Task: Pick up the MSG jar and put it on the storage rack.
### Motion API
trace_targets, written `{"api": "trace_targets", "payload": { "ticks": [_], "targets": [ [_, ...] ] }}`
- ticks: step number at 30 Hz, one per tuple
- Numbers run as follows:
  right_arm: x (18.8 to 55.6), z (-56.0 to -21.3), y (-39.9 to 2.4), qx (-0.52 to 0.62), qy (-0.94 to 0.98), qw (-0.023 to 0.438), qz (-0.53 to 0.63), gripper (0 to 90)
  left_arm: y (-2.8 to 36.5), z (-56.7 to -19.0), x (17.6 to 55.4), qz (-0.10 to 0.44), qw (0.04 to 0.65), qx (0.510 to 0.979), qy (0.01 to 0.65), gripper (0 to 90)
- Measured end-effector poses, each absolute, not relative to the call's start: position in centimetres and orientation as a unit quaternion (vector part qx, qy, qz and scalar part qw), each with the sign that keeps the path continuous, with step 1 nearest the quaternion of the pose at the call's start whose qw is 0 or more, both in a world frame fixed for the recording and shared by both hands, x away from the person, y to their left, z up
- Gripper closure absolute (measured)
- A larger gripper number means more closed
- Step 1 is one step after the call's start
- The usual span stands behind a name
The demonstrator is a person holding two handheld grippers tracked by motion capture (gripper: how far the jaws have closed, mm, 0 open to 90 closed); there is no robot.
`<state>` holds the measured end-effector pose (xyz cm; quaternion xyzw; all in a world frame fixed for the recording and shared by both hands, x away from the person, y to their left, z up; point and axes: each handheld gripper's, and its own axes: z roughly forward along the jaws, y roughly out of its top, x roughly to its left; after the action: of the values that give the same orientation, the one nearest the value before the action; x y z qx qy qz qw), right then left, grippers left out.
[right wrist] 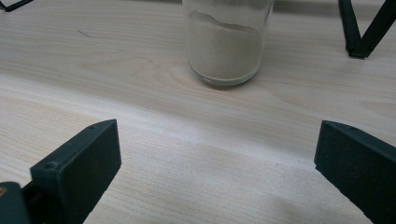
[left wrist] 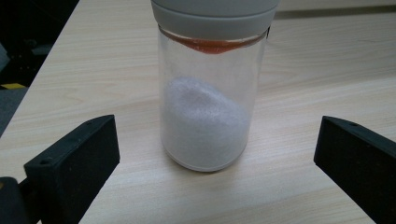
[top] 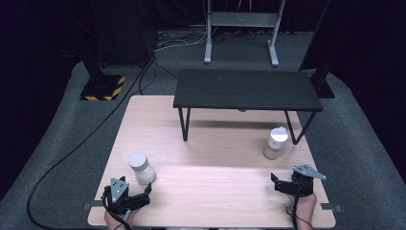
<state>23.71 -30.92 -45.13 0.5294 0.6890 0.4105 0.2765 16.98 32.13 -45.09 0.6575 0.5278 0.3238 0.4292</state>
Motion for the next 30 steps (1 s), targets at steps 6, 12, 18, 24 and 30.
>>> {"api": "trace_targets", "payload": {
  "ticks": [6, 12, 18, 24, 30],
  "targets": [
    [23.8, -45.1, -30.9, 0.529, 0.691, 0.277, 0.408, 0.0, 32.1, -45.0, 16.9, 0.330, 0.432, 0.654, 0.526, 0.2],
    [23.7, -45.1, -30.9, 0.529, 0.689, 0.276, 0.410, 0.0, 31.7, -44.6, 17.0, 0.344, 0.436, 0.647, 0.522, 0.2],
    [23.7, -45.1, -30.9, 0.528, 0.691, 0.276, 0.410, 0.0, 31.7, -44.2, 17.2, 0.346, 0.446, 0.645, 0.514, 0.1],
    [23.7, -45.2, -31.1, 0.528, 0.688, 0.276, 0.414, 0.0, 32.2, -43.7, 18.0, 0.345, 0.461, 0.646, 0.501, 0.1],
    [23.6, -45.2, -31.2, 0.527, 0.688, 0.275, 0.416, 0.0, 32.2, -43.5, 19.0, 0.348, 0.467, 0.643, 0.498, 0.1]
  ]
}}
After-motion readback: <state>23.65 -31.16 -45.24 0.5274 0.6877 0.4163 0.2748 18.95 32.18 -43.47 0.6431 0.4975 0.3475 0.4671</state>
